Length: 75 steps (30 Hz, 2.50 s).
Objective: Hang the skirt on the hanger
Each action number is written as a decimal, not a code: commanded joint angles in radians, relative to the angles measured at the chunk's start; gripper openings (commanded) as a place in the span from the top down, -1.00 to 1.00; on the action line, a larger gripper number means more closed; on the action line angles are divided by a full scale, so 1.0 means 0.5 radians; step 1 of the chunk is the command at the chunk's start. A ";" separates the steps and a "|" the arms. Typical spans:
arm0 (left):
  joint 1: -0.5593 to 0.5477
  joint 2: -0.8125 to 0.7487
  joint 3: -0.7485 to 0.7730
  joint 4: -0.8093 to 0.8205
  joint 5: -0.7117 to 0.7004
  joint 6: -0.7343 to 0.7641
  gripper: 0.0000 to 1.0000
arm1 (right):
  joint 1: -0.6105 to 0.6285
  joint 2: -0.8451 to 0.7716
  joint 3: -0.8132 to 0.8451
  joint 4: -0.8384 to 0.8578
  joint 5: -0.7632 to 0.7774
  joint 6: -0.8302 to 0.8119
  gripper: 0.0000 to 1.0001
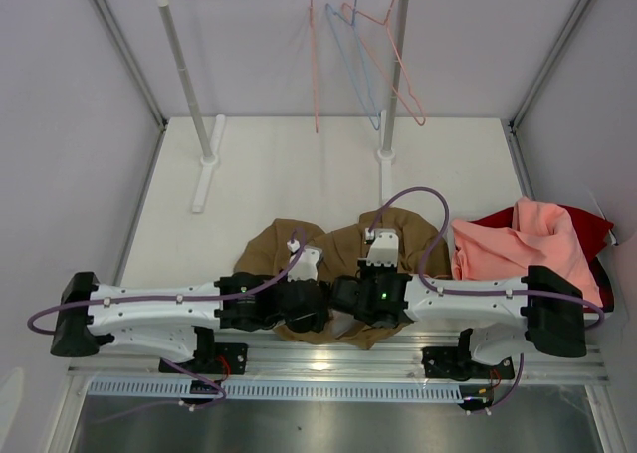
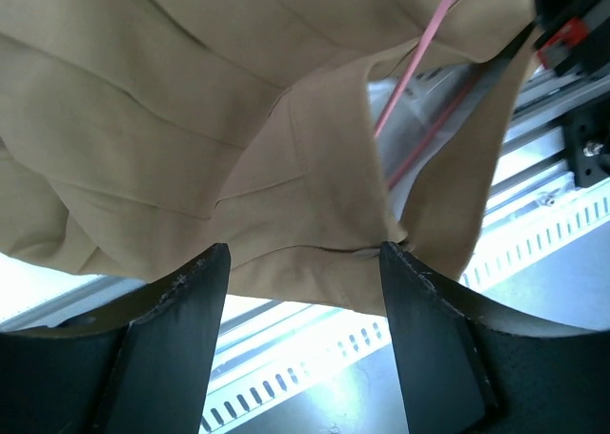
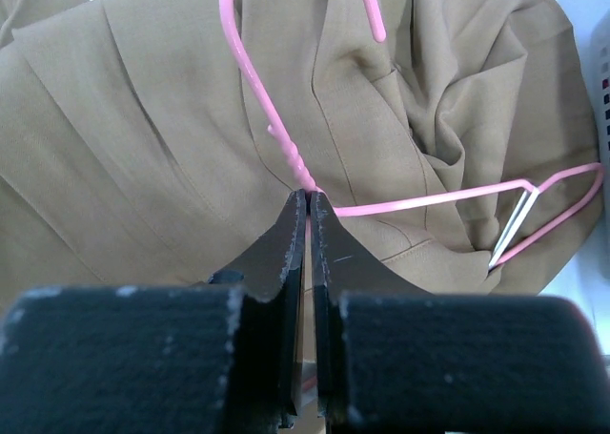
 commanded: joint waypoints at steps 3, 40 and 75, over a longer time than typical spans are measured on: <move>-0.136 0.019 0.018 0.260 0.082 -0.097 -0.40 | -0.028 -0.029 0.051 0.058 0.034 0.004 1.00; -0.284 0.203 -0.098 0.263 -0.145 -0.247 0.02 | -0.126 -0.229 0.002 0.236 -0.245 -0.158 1.00; 1.544 0.209 0.318 0.929 0.449 1.302 1.00 | -0.583 -0.075 0.300 0.785 -0.288 -0.744 1.00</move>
